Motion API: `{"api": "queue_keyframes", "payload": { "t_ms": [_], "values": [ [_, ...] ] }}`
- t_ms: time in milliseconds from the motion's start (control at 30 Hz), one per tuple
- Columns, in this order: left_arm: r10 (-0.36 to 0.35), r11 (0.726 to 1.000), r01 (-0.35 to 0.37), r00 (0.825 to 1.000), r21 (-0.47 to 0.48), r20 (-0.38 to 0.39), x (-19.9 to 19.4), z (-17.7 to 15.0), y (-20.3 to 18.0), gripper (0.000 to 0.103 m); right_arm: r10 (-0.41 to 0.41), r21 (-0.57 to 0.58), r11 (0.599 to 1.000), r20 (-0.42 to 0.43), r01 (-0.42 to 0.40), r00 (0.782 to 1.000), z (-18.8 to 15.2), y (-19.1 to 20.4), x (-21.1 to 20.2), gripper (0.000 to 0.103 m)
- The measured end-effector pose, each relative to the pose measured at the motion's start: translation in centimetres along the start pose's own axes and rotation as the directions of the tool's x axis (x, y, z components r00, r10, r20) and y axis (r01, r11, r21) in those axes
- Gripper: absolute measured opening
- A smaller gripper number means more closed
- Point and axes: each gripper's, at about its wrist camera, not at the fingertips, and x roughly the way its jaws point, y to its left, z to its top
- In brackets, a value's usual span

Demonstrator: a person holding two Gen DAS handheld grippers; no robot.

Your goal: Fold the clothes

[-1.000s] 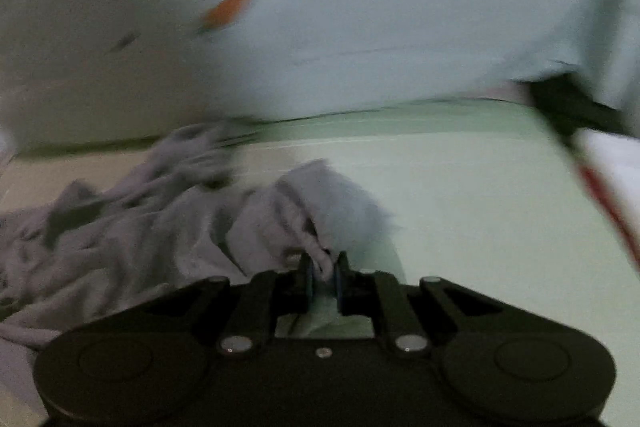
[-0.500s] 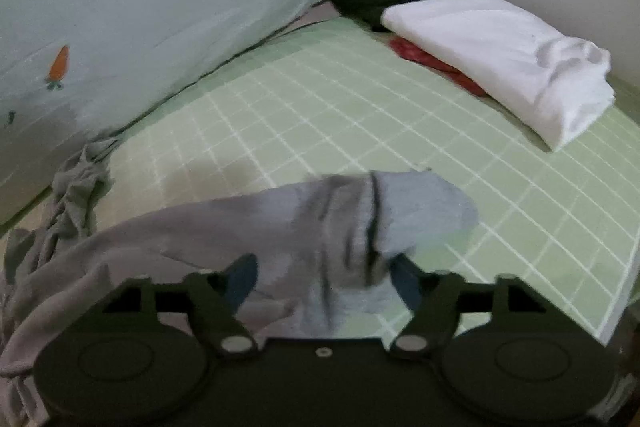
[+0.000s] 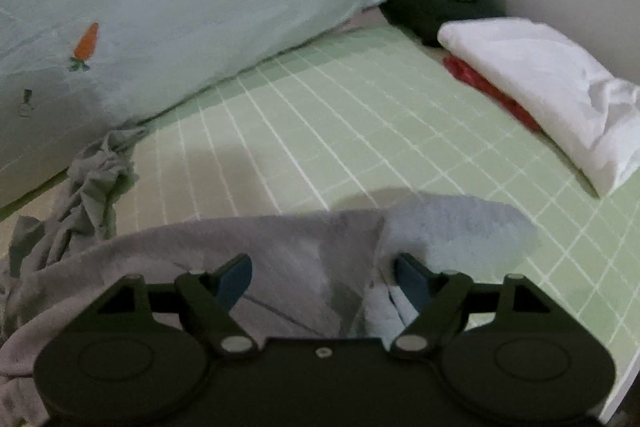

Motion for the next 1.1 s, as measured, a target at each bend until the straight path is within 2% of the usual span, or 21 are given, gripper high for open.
{"api": "queue_keyframes", "payload": {
  "t_ms": [133,200,267,300,367,433,533,667,700,733,767,800,867,1000,1100],
  "values": [
    [0.054,0.998,-0.057,0.995,0.025,0.088,-1.2,1.6,1.6,0.009,0.005,-0.007,1.0,-0.007,-0.005,1.0,-0.7,-0.3,-0.9,0.08],
    [0.119,0.992,-0.122,0.984,0.019,0.133,-1.9,2.6,3.0,0.009,-0.006,0.003,1.0,-0.009,0.006,1.0,-1.1,-0.7,-1.4,0.08],
    [0.158,0.986,-0.163,0.977,0.027,0.142,-2.2,3.5,4.2,0.01,-0.013,0.016,1.0,-0.004,0.014,1.0,-1.6,-1.2,-2.0,0.08],
    [0.167,0.985,-0.173,0.976,0.028,0.136,-2.3,3.9,4.7,0.015,-0.019,0.021,1.0,-0.002,0.019,1.0,-1.9,-1.4,-2.3,0.08],
    [0.166,0.986,-0.167,0.98,0.007,0.113,-2.7,4.1,5.1,0.021,-0.034,0.029,0.999,-0.002,0.034,0.999,-2.4,-1.9,-2.8,0.08],
    [0.156,0.987,-0.16,0.982,0.03,0.109,-3.2,3.3,4.5,0.038,-0.049,0.035,0.998,-0.003,0.049,0.999,-3.1,-2.3,-3.3,0.08],
    [0.128,0.989,-0.134,0.986,0.055,0.107,-4.1,1.5,3.1,0.057,-0.065,0.037,0.997,-0.006,0.065,0.998,-3.8,-2.8,-3.7,0.08],
    [0.07,0.994,-0.078,0.993,0.077,0.093,-5.1,-1.2,1.1,0.058,-0.068,-0.033,0.997,-0.031,0.067,0.997,-4.4,-2.7,-3.0,0.078],
    [0.061,0.994,-0.068,0.994,0.089,0.087,-5.3,-1.9,0.5,0.058,-0.064,-0.057,0.996,-0.033,0.062,0.997,-4.4,-2.8,-2.8,0.075],
    [0.054,0.992,-0.064,0.995,0.111,0.084,-5.6,-2.6,-0.1,0.058,-0.058,-0.079,0.995,-0.034,0.056,0.998,-4.4,-2.9,-2.5,0.066],
    [0.051,0.989,-0.062,0.995,0.134,0.085,-5.9,-3.4,-0.8,0.058,-0.053,-0.102,0.994,-0.035,0.049,0.998,-4.3,-2.9,-2.3,0.049],
    [0.051,0.986,-0.064,0.995,0.154,0.087,-6.3,-4.3,-1.4,0.058,-0.048,-0.125,0.991,-0.036,0.043,0.998,-4.2,-3.0,-2.1,0.024],
    [0.053,0.983,-0.067,0.995,0.172,0.086,-7.0,-5.8,-2.4,0.058,-0.027,-0.157,0.987,-0.037,0.021,0.999,-3.7,-3.7,-1.8,0.002],
    [0.048,0.978,-0.066,0.994,0.196,0.095,-9.0,-9.1,-4.4,0.058,-0.014,-0.214,0.977,0.021,0.018,1.0,-1.3,-5.6,-3.2,0.002],
    [0.055,0.971,-0.077,0.993,0.227,0.103,-10.2,-11.5,-5.8,0.061,-0.02,-0.266,0.962,0.121,0.052,0.992,1.5,-7.7,-5.3,0.002]
  ]
}}
